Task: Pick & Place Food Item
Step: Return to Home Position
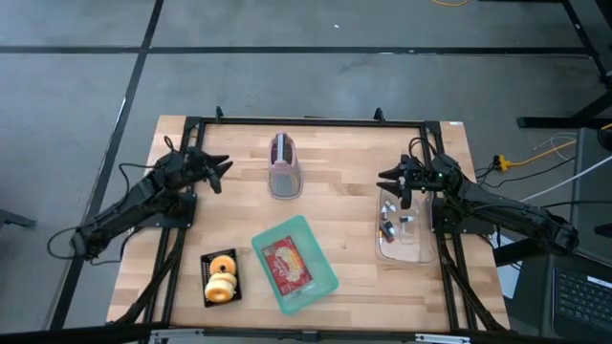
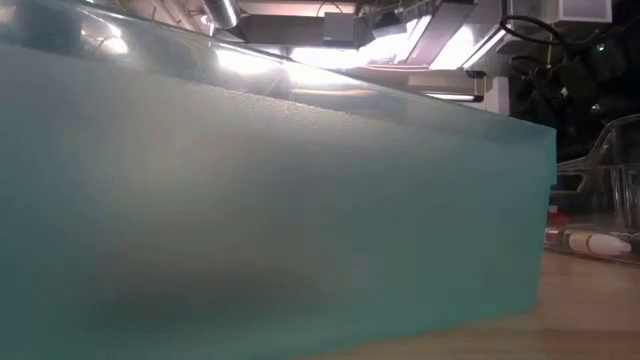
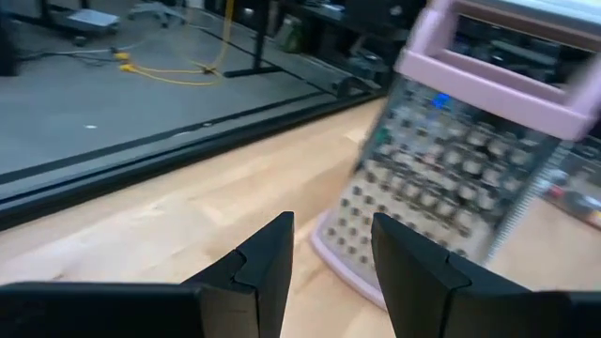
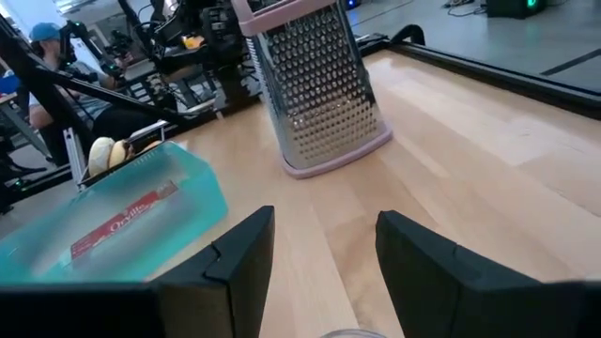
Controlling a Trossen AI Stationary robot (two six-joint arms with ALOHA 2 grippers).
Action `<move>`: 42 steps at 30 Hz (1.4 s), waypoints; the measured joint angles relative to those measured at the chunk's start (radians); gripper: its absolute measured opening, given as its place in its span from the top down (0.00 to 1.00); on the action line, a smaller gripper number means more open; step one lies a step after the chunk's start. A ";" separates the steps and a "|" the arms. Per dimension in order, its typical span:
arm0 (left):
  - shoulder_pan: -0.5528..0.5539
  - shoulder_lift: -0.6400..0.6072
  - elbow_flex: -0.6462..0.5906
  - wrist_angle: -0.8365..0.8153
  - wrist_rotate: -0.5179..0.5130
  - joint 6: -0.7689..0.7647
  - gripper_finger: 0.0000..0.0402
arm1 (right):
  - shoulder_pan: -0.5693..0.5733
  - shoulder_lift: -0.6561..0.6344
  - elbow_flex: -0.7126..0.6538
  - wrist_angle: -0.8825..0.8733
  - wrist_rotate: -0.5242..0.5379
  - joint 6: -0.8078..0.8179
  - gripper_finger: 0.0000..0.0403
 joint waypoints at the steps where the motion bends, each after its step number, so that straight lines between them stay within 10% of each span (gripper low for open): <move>1: -0.021 0.000 0.000 0.000 0.000 0.000 0.65 | 0.002 0.000 0.000 -0.001 0.000 0.000 0.54; 22: -0.192 0.000 0.000 0.001 0.001 0.000 0.65 | 0.156 -0.438 0.001 -0.016 0.078 -0.001 0.54; 42: -0.298 -0.001 -0.101 0.388 0.003 -0.001 0.65 | 0.210 -0.438 0.001 0.016 0.097 -0.001 0.54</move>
